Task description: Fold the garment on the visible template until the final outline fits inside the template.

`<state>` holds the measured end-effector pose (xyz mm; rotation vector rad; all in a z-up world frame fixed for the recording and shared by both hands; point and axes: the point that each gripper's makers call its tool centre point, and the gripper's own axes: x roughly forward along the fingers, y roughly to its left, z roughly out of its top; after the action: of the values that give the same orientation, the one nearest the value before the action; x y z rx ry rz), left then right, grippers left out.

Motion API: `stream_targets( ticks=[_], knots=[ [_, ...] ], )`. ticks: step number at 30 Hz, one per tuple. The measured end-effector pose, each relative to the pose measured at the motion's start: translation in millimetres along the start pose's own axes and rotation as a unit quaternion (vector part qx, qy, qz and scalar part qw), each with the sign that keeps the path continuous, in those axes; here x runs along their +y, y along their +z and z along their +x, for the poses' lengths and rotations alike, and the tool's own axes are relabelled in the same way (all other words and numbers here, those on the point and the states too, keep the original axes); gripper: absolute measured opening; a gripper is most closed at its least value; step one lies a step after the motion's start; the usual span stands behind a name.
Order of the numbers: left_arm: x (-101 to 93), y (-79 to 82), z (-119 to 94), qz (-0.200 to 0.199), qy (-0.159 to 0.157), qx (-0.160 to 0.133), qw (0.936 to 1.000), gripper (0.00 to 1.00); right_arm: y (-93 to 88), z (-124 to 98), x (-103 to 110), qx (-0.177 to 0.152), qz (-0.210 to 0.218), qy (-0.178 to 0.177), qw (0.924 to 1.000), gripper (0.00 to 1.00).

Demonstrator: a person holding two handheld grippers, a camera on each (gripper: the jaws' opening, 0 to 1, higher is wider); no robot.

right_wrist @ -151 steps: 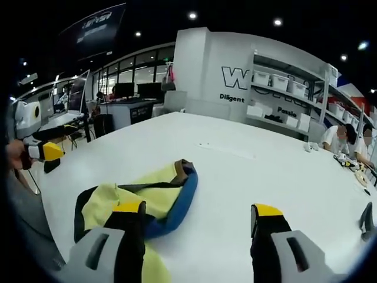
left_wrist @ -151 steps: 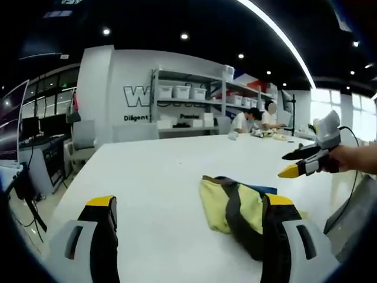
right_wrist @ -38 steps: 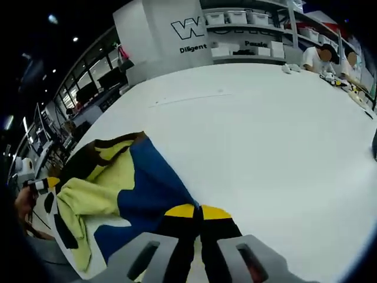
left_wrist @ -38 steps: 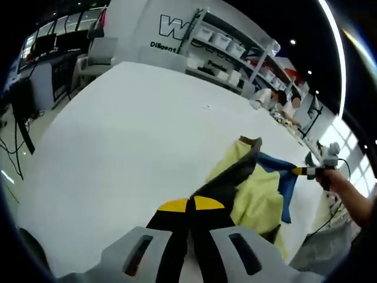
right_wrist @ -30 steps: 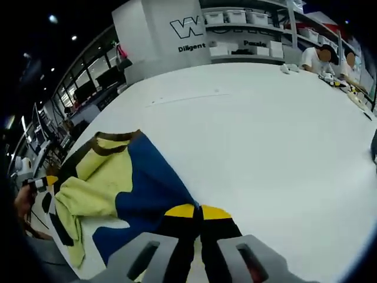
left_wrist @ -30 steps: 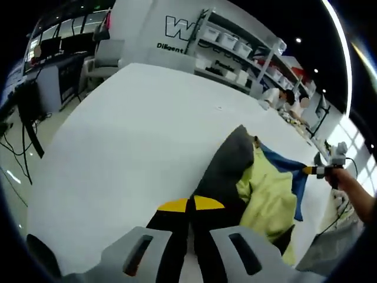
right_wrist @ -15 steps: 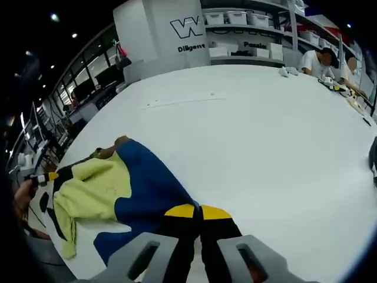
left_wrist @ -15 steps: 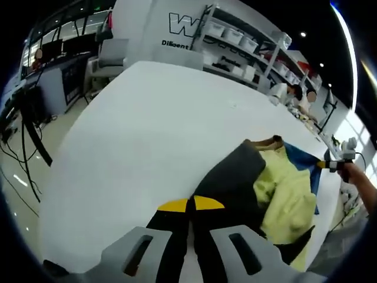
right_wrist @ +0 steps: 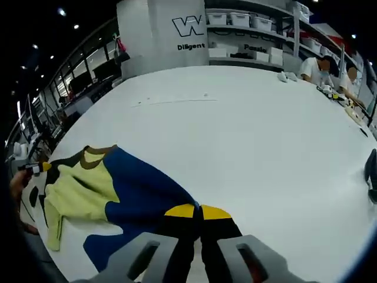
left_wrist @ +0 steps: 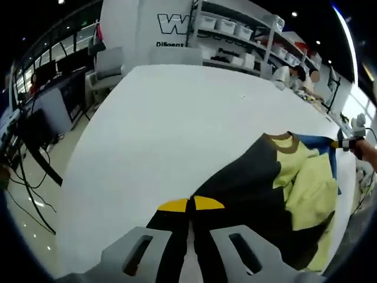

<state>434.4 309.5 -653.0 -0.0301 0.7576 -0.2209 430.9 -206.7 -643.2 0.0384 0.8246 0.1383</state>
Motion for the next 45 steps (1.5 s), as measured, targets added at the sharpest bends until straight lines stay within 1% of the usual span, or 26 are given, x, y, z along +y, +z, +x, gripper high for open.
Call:
stream_targets(
  ticks=[1, 3, 4, 5, 6, 7, 8, 10, 14, 17, 19, 21, 23, 26, 28, 33, 35, 37, 41, 44, 45],
  knots=[
    [-1.0, -1.3, 0.6, 0.010, 0.002, 0.002, 1.0000, 0.00, -0.3, 0.0, 0.8, 0.001, -0.008, 0.000, 1.0000, 0.00],
    [-3.8, 1.5, -2.3, 0.043, -0.001, -0.007, 0.9991, 0.00, 4.5, -2.0, 1.8, -0.011, -0.028, 0.001, 0.9995, 0.00],
    [-4.5, 2.0, -4.1, 0.046, 0.003, -0.007, 0.9989, 0.00, 10.2, -4.9, 0.4, -0.024, -0.041, -0.007, 0.9988, 0.06],
    [-7.6, 4.9, -7.7, 0.052, 0.004, -0.017, 0.9985, 0.02, 13.0, -6.8, 0.0, -0.029, -0.047, -0.010, 0.9984, 0.13],
    [-9.0, 6.0, -10.0, 0.053, 0.003, -0.020, 0.9984, 0.07, 14.5, -8.9, 0.3, -0.031, -0.048, -0.012, 0.9983, 0.22],
    [-11.0, 8.8, -14.0, 0.053, 0.003, -0.027, 0.9982, 0.12, 16.6, -11.6, 1.0, -0.033, -0.047, -0.013, 0.9983, 0.25],
    [-13.4, 10.5, -16.2, 0.055, 0.000, -0.031, 0.9980, 0.16, 19.5, -14.2, 3.2, -0.038, -0.048, -0.011, 0.9980, 0.26],
    [-20.0, 13.7, -22.4, 0.056, -0.010, -0.040, 0.9976, 0.16, 22.8, -16.0, 7.1, -0.045, -0.050, -0.004, 0.9977, 0.28],
    [-33.2, 17.7, -36.2, 0.066, -0.025, -0.052, 0.9962, 0.21, 30.9, -21.4, 17.8, -0.057, -0.062, 0.002, 0.9965, 0.35],
    [-40.4, 19.5, -42.4, 0.066, -0.040, -0.058, 0.9953, 0.21, 33.3, -24.5, 25.9, -0.059, -0.070, 0.008, 0.9958, 0.35],
    [-47.4, 19.4, -47.1, 0.063, -0.053, -0.062, 0.9946, 0.21, 34.1, -26.7, 35.4, -0.060, -0.078, 0.015, 0.9950, 0.36],
    [-56.3, 18.9, -51.0, 0.076, -0.070, -0.066, 0.9925, 0.22, 34.0, -28.8, 44.0, -0.062, -0.083, 0.022, 0.9944, 0.38],
    [-61.8, 19.0, -54.4, 0.091, -0.075, -0.070, 0.9906, 0.23, 33.1, -29.9, 50.8, -0.060, -0.084, 0.028, 0.9942, 0.39],
    [-70.7, 17.0, -57.6, 0.100, -0.088, -0.071, 0.9885, 0.24, 30.8, -32.6, 64.9, -0.058, -0.090, 0.039, 0.9935, 0.40],
    [-78.8, 15.0, -60.4, 0.109, -0.103, -0.070, 0.9862, 0.26, 29.7, -34.0, 72.8, -0.057, -0.098, 0.045, 0.9926, 0.41],
    [-97.6, 9.5, -66.4, 0.130, -0.127, -0.071, 0.9808, 0.29, 29.5, -36.8, 86.4, -0.060, -0.101, 0.056, 0.9915, 0.41],
    [-106.3, 4.9, -68.9, 0.141, -0.139, -0.068, 0.9777, 0.29, 28.8, -38.8, 92.2, -0.061, -0.102, 0.060, 0.9910, 0.41],
    [-108.9, 2.6, -69.4, 0.146, -0.144, -0.066, 0.9766, 0.30, 27.4, -40.4, 98.1, -0.063, -0.103, 0.064, 0.9907, 0.41],
    [-124.7, -8.6, -74.6, 0.165, -0.165, -0.057, 0.9707, 0.33, 25.1, -40.5, 108.7, -0.065, -0.111, 0.072, 0.9891, 0.42],
    [-138.4, -19.5, -75.7, 0.188, -0.187, -0.047, 0.9630, 0.34, 21.2, -39.9, 117.6, -0.063, -0.115, 0.083, 0.9878, 0.44],
    [-142.7, -23.1, -76.0, 0.198, -0.196, -0.044, 0.9593, 0.35, 19.6, -39.2, 120.5, -0.061, -0.118, 0.090, 0.9871, 0.44]
  ],
)
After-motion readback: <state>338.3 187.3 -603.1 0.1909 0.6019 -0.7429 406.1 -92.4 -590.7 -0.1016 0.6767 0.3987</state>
